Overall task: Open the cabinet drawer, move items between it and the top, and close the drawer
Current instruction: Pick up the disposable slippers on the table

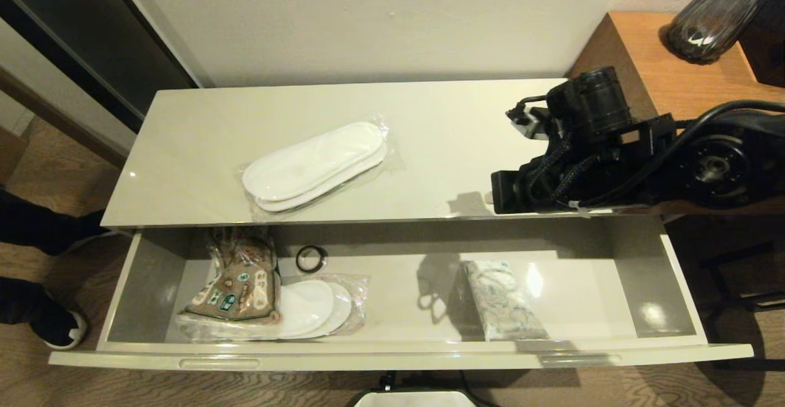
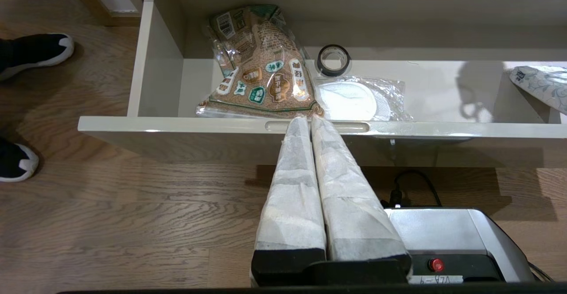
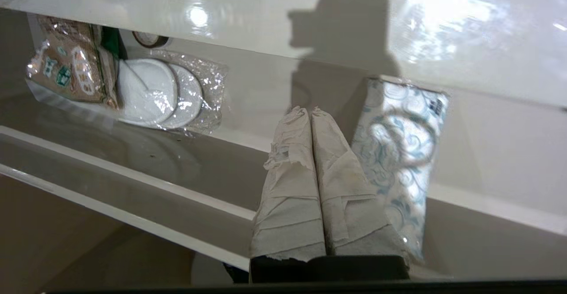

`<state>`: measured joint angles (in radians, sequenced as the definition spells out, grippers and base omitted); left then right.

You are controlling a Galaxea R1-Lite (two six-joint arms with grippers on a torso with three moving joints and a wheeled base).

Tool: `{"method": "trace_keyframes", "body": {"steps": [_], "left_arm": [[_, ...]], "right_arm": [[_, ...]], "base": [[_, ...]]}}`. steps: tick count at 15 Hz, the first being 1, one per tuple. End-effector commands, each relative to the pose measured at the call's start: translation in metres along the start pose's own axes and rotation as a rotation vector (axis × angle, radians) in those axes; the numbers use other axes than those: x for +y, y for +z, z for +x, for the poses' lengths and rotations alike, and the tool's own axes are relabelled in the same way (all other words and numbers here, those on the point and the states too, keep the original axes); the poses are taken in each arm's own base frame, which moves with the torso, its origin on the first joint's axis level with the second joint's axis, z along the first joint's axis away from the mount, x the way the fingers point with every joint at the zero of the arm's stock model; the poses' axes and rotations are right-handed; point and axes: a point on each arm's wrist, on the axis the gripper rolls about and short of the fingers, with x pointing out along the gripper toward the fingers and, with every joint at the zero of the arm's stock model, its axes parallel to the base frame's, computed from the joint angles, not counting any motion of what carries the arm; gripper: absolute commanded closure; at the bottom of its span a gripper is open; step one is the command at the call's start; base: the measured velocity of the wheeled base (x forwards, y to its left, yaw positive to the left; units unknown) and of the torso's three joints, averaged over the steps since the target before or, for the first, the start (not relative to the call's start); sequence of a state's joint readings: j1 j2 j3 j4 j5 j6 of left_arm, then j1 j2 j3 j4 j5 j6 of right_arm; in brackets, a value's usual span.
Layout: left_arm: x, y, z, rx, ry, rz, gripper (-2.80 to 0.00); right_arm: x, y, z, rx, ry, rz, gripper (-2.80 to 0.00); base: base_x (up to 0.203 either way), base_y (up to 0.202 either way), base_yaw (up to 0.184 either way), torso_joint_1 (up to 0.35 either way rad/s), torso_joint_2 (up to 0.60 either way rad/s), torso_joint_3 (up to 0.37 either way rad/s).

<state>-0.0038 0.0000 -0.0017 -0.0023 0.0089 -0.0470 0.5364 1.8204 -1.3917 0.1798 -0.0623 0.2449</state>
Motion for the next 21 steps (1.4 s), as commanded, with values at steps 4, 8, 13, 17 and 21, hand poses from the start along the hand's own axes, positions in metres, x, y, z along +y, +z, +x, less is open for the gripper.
{"method": "trace_keyframes", "body": {"steps": [4,8,13,17,21], "left_arm": [[0.0,0.0,0.0,-0.001,0.001,-0.001,0.0],[0.0,0.0,0.0,-0.001,0.001,-0.001,0.0],[0.0,0.0,0.0,-0.001,0.001,-0.001,0.0],[0.0,0.0,0.0,-0.001,0.001,-0.001,0.0],[0.0,0.0,0.0,-0.001,0.001,-0.001,0.0]], "right_arm": [[0.002,0.0,0.015,0.004,-0.053,0.002,0.0],[-0.006,-0.005,-0.037,-0.014,-0.108,0.049,0.0],[-0.026,-0.021,-0.096,-0.013,-0.201,0.08,0.0],[-0.046,-0.046,-0.174,-0.089,-0.407,0.104,0.0],[-0.068,-0.112,-0.262,-0.131,-0.58,0.175,0.0]], "base": [[0.0,0.0,0.0,0.0,0.0,0.0],[0.0,0.0,0.0,0.0,0.0,0.0],[0.0,0.0,0.0,0.0,0.0,0.0],[0.0,0.0,0.0,0.0,0.0,0.0],[0.0,0.0,0.0,0.0,0.0,0.0]]}}
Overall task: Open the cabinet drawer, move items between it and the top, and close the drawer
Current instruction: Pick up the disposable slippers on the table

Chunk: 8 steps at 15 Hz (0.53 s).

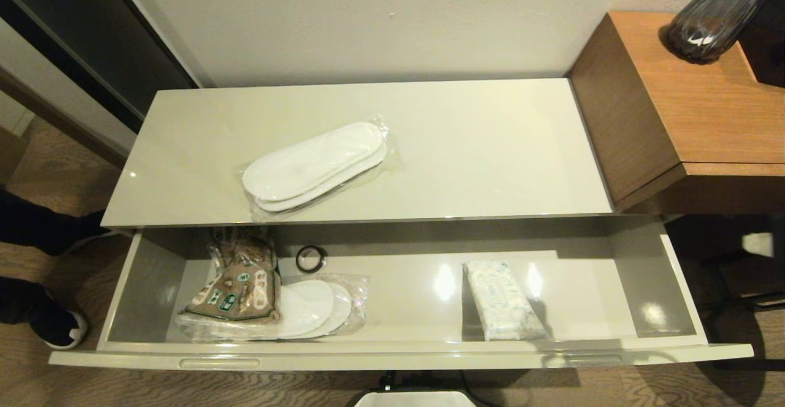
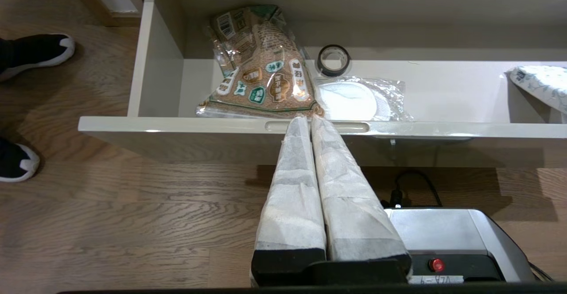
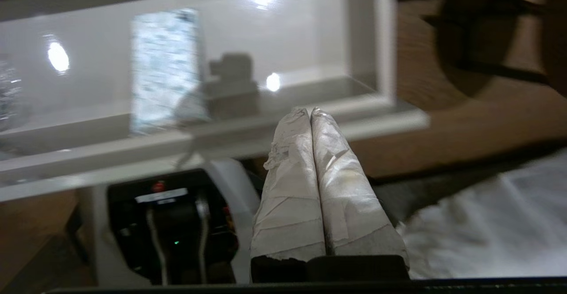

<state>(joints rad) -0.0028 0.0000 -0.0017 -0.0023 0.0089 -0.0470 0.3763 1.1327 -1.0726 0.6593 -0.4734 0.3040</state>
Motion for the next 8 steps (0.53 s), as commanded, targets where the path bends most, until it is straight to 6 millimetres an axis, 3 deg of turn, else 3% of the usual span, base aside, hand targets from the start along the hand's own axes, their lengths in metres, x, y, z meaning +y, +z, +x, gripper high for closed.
{"method": "trace_keyframes", "body": {"steps": [1,5,8], "left_arm": [[0.0,0.0,0.0,-0.001,0.0,-0.001,0.0],[0.0,0.0,0.0,-0.001,0.0,-0.001,0.0],[0.0,0.0,0.0,-0.001,0.0,-0.001,0.0]], "right_arm": [[-0.049,-0.044,-0.059,-0.099,-0.056,0.099,0.0],[-0.081,-0.127,-0.094,-0.057,-0.137,0.173,0.0],[-0.076,-0.179,-0.107,0.006,-0.104,0.233,0.0]], "base": [[0.0,0.0,0.0,0.0,0.0,0.0],[0.0,0.0,0.0,0.0,0.0,0.0],[0.0,0.0,0.0,0.0,0.0,0.0]]}}
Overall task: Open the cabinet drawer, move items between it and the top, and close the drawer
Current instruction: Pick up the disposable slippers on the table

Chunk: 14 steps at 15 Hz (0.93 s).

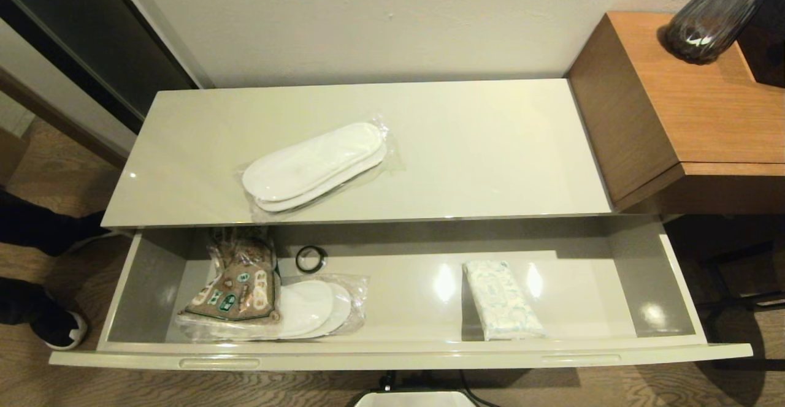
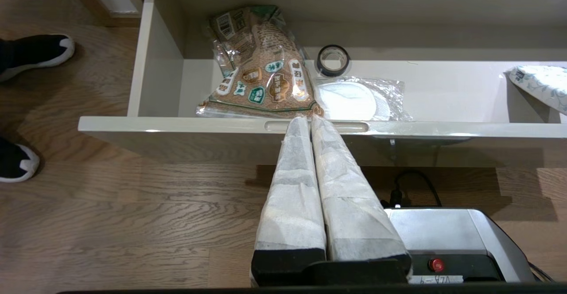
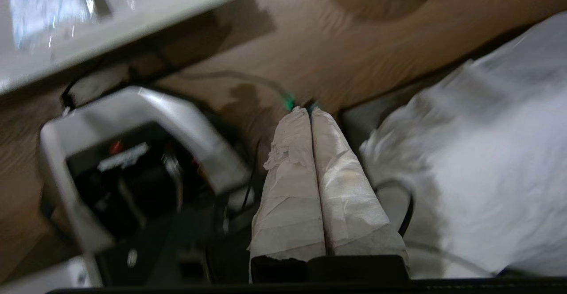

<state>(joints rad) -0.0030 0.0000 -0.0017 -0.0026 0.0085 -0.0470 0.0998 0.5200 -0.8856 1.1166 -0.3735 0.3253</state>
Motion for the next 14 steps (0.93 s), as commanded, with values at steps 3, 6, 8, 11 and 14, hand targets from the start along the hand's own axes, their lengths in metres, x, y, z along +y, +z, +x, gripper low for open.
{"method": "trace_keyframes", "body": {"steps": [3,6,8,11,14], "left_arm": [[0.0,0.0,0.0,0.0,0.001,-0.001,0.0],[0.0,0.0,0.0,0.0,0.001,-0.001,0.0],[0.0,0.0,0.0,0.0,0.001,-0.001,0.0],[0.0,0.0,0.0,0.0,0.001,-0.001,0.0],[0.0,0.0,0.0,0.0,0.001,-0.001,0.0]], "right_arm": [[-0.013,-0.08,-0.003,-0.211,0.113,-0.008,0.0],[0.003,-0.07,0.037,-0.576,0.15,-0.042,0.0],[0.014,-0.069,0.07,-0.751,0.181,-0.044,0.0],[0.021,-0.075,0.088,-0.882,0.298,-0.098,0.0],[0.024,-0.092,0.104,-0.667,0.354,-0.178,0.0]], "base": [[0.0,0.0,0.0,0.0,0.0,0.0],[0.0,0.0,0.0,0.0,0.0,0.0],[0.0,0.0,0.0,0.0,0.0,0.0],[0.0,0.0,0.0,0.0,0.0,0.0],[0.0,0.0,0.0,0.0,0.0,0.0]]}}
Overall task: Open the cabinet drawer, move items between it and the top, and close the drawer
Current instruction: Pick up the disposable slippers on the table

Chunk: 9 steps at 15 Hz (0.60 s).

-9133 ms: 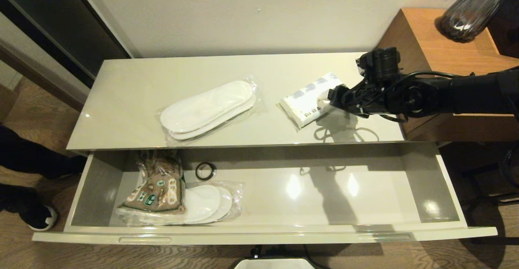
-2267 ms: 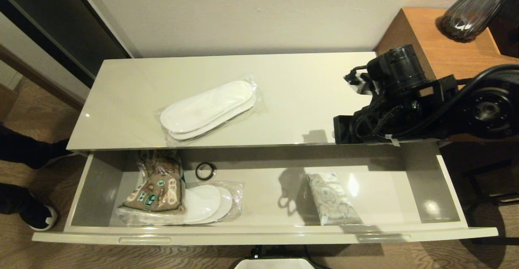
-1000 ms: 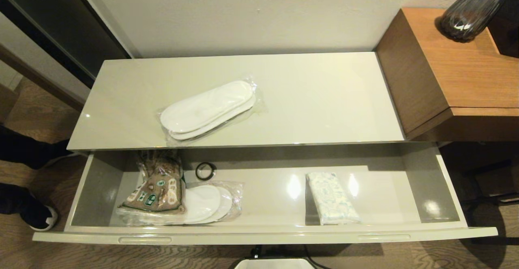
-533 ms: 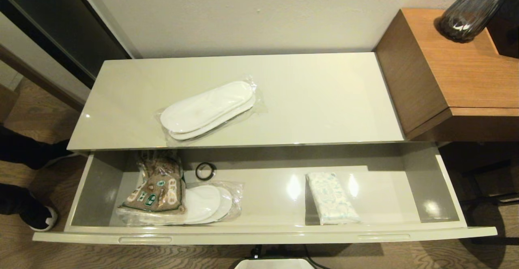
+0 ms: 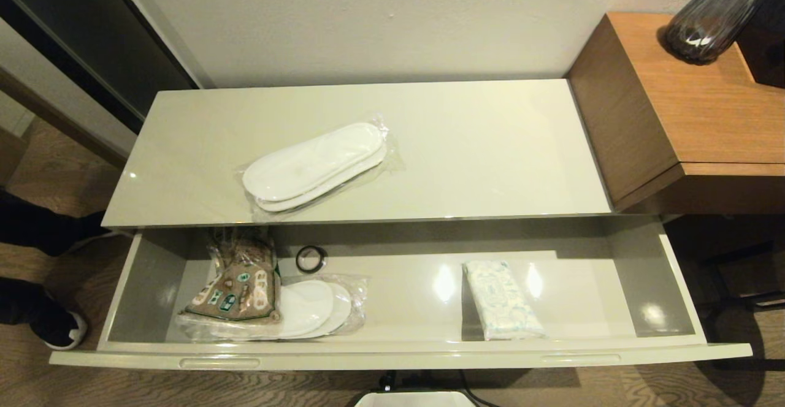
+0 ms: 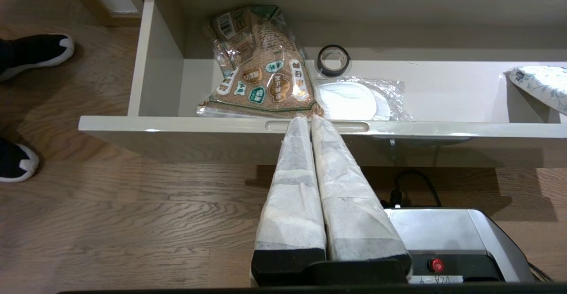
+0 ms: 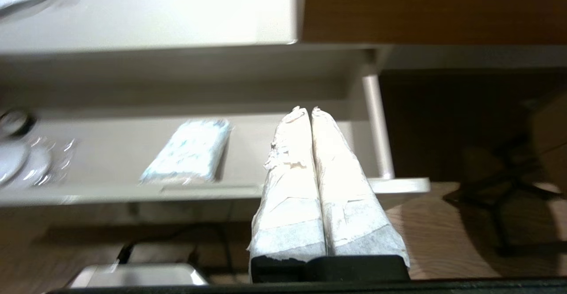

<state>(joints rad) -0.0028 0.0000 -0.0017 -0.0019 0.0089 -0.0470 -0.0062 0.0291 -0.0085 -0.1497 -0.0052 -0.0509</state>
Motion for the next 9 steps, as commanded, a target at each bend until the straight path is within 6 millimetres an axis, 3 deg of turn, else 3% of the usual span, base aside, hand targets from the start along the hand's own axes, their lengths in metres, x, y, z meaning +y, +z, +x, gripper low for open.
{"method": "trace_keyframes", "body": {"steps": [1,9], "left_arm": [[0.0,0.0001,0.0,-0.001,0.0,-0.001,0.0],[0.0,-0.0001,0.0,0.002,0.0,0.003,0.0]], "right_arm": [[0.0012,-0.0202,-0.001,0.178,0.014,0.021,0.0],[0.0012,-0.021,-0.0011,0.187,0.012,0.041,0.0]], "base": [[0.0,0.0,0.0,0.0,0.0,0.0],[0.0,0.0,0.0,0.0,0.0,0.0]]}}
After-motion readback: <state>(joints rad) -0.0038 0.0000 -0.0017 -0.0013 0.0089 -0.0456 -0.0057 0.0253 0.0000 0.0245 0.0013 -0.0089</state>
